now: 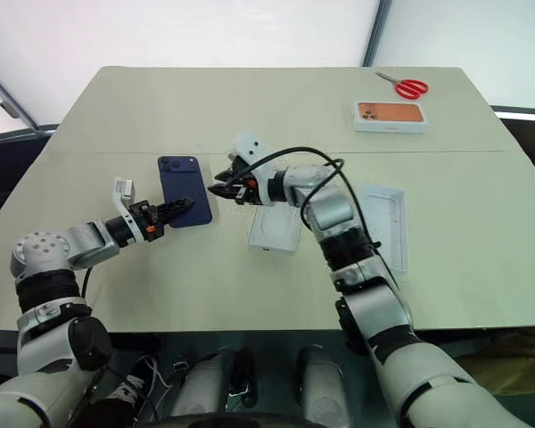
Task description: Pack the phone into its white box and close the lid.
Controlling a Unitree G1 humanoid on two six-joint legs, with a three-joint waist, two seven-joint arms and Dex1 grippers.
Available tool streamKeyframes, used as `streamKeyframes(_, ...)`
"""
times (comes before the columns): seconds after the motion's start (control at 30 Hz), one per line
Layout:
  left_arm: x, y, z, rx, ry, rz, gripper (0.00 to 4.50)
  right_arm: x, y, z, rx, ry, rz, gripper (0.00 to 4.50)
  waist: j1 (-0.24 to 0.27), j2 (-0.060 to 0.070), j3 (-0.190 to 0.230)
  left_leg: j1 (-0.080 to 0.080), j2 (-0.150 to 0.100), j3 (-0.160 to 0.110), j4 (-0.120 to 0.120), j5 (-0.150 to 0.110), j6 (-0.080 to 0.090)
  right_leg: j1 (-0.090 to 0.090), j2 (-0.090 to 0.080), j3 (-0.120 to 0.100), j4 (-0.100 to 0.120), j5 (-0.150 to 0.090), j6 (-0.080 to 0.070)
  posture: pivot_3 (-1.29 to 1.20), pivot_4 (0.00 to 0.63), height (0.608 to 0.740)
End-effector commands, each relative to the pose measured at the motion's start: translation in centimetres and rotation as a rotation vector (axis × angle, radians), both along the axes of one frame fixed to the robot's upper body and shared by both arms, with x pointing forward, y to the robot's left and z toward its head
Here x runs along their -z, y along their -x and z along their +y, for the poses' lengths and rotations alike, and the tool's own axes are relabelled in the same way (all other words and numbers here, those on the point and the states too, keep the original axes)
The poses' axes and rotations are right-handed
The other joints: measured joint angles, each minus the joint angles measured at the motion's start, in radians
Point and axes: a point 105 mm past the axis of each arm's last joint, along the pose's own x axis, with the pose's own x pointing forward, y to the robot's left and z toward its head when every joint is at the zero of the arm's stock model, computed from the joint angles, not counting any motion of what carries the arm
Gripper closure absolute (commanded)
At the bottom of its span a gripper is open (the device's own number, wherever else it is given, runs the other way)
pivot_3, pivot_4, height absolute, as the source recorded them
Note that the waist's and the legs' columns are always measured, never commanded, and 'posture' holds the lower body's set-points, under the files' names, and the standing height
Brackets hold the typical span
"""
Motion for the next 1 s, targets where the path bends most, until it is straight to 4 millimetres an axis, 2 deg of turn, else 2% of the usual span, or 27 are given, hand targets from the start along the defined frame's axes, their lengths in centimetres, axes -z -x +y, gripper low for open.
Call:
streamKeyframes(0.03, -2.9, -0.2, 0.1, -0.003, 0.003, -0.129, 4.50, 1.1, 3.9, -2.0, -0.134, 0.097, 0.053, 2.71, 0.003, -0.001, 0.000, 0.000, 0.000, 0.000, 0.000, 0.000, 0.000, 0.000, -0.001, 0.000, 0.000, 0.000, 0.000, 0.00, 0.150, 0.738)
streamKeyframes(0.13, -3.1, -0.3, 0.0, 0.001, -0.004, -0.135, 4.50, 1.4, 5.2, -3.5, -0.152, 0.153, 0.046, 2.71, 0.002, -0.001, 0.001, -0.001, -0.001, 0.000, 0.000, 0.000, 0.000, -0.002, -0.002, 0.000, 0.000, 0.000, 0.000, 0.00, 0.150, 0.738)
streamKeyframes(0.23, -3.1, -0.3, -0.3, 0.006, -0.010, -0.138, 4.50, 2.3, 5.5, -4.8, -0.140, 0.251, 0.018, 2.71, -0.007, -0.001, 0.001, -0.001, 0.000, 0.000, -0.001, 0.000, 0.000, -0.003, -0.001, 0.000, 0.001, 0.000, 0.000, 0.00, 0.150, 0.738)
streamKeyframes(0.4, -2.9, -0.4, -1.3, 0.029, -0.020, -0.145, 4.50, 3.8, 4.4, -5.9, -0.075, 0.351, -0.031, 2.71, -0.003, -0.002, 0.001, -0.001, 0.000, 0.001, -0.001, 0.000, 0.000, -0.003, -0.001, 0.000, 0.000, 0.000, 0.000, 0.00, 0.150, 0.738)
streamKeyframes(1.0, -3.1, -0.3, -1.8, 0.041, -0.033, -0.153, 4.50, 5.6, 3.5, -7.5, -0.017, 0.452, -0.056, 2.71, 0.022, -0.003, 0.002, -0.002, 0.000, 0.001, 0.001, 0.000, 0.000, -0.002, -0.001, 0.000, 0.001, 0.000, 0.000, 0.00, 0.150, 0.738)
